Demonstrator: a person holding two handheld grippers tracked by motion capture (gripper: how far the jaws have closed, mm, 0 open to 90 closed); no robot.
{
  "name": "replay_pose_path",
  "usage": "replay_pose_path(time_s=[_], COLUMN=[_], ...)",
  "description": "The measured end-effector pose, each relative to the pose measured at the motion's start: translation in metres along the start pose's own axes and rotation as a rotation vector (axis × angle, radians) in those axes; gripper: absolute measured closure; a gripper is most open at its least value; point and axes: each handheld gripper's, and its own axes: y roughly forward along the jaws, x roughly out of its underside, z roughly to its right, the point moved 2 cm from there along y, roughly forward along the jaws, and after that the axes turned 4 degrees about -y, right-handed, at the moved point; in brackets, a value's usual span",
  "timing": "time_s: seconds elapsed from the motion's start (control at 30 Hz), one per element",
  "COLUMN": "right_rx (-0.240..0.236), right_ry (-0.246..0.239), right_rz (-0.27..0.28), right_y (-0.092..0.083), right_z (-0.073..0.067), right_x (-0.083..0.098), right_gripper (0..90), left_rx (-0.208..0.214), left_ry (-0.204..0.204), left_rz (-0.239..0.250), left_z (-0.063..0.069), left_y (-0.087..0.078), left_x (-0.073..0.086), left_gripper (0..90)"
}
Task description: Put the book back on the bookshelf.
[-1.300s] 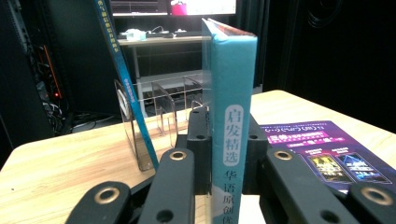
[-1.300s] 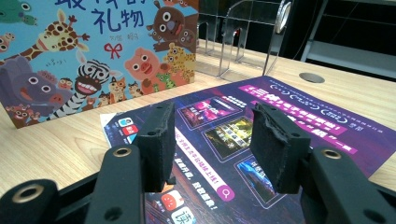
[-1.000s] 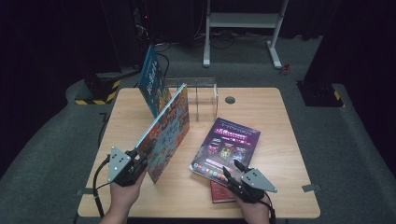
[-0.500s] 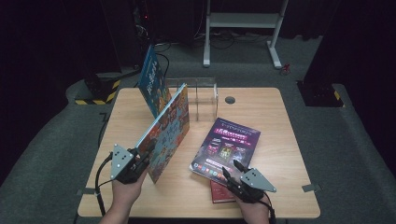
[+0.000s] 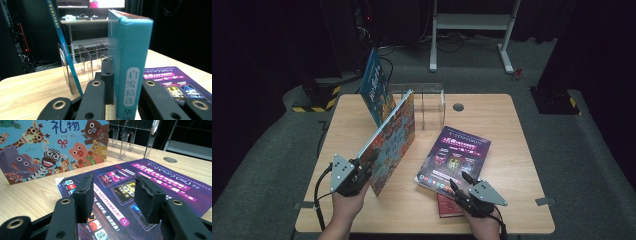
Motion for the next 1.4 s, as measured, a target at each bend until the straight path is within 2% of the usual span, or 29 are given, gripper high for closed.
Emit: replay_pose_path(time_s=[0.2, 0.37, 0.53, 1.1, 1.4], right_rx=[0.0, -0.005, -0.009, -0.009, -0.008], right_ry=[0.011, 0.016, 0.023, 0.024, 0.024], right_rz=[0.003, 0.006, 0.014, 0.016, 0.019], right_y=[-0.001, -0.001, -0.003, -0.003, -0.003], right_z=[0.002, 0.003, 0.004, 0.003, 0.004], right_x=[0.0, 0.0, -0.001, -0.001, -0.001], right_gripper=[50.4, 50.6, 50.9, 51.6, 51.7], left_rx=[-0.002, -0.006, -0.011, -0.067, -0.089], left_ry=[-0.021, -0.017, -0.033, -0.004, -0.009], left_rz=[0.002, -0.003, 0.0, 0.027, 0.04], left_z=[-0.002, -0.004, -0.008, -0.018, -0.021], left_y=[0.006, 0.012, 0.013, 0.002, -0.001], left_x=[-0.009, -0.02, -0.03, -0.04, -0.042], left_gripper=[80.3, 80.6, 80.8, 80.8, 80.9])
